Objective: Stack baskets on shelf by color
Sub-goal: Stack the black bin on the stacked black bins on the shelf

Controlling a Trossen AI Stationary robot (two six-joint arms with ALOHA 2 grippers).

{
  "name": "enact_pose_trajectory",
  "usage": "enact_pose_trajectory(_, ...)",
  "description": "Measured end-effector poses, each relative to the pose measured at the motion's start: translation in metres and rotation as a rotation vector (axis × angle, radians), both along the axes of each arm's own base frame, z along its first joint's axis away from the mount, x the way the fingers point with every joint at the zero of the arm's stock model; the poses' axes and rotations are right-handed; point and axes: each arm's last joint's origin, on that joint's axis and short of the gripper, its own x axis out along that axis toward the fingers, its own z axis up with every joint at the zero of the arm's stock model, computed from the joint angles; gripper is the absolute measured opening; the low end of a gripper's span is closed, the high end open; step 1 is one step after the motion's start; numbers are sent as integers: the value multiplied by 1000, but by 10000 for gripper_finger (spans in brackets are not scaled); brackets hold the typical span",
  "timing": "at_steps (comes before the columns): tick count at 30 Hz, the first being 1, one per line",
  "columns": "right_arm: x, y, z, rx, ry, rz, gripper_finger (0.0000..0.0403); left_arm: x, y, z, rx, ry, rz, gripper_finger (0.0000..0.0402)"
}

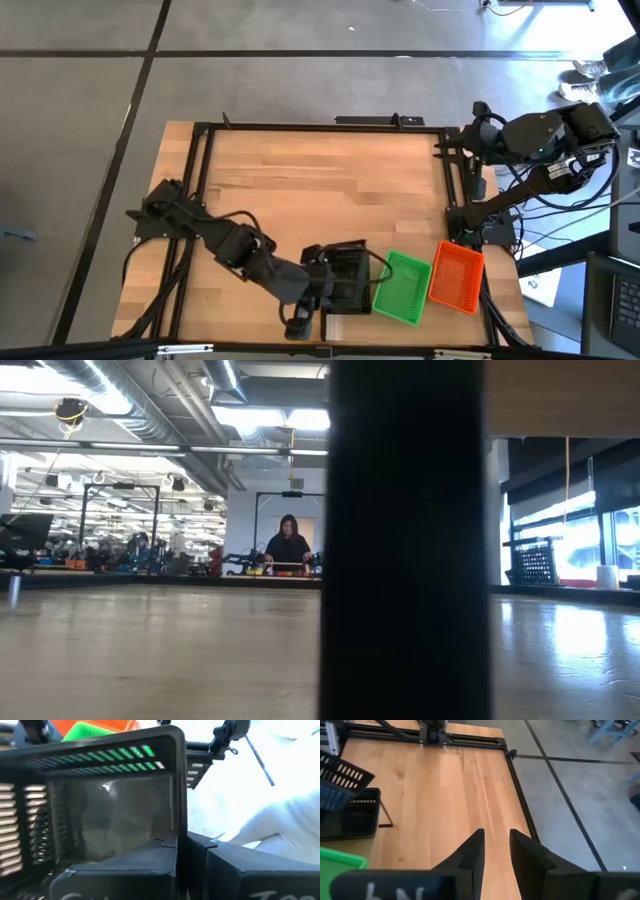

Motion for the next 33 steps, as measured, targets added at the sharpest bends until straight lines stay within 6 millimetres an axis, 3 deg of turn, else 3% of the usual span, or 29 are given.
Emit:
enact_pose_trajectory(10, 2, 0, -1, -8, 3, -10, 90, 12, -1, -13, 1, 30, -2, 0)
enact_pose_trajectory(18, 2, 0, -1, -27, 11, 5, 90, 11, 4, -20, 13, 109, 22, 0)
enact_pose_trajectory(33, 2, 0, -1, -42, 16, 18, 90, 14, 11, -20, -29, 125, 84, 0)
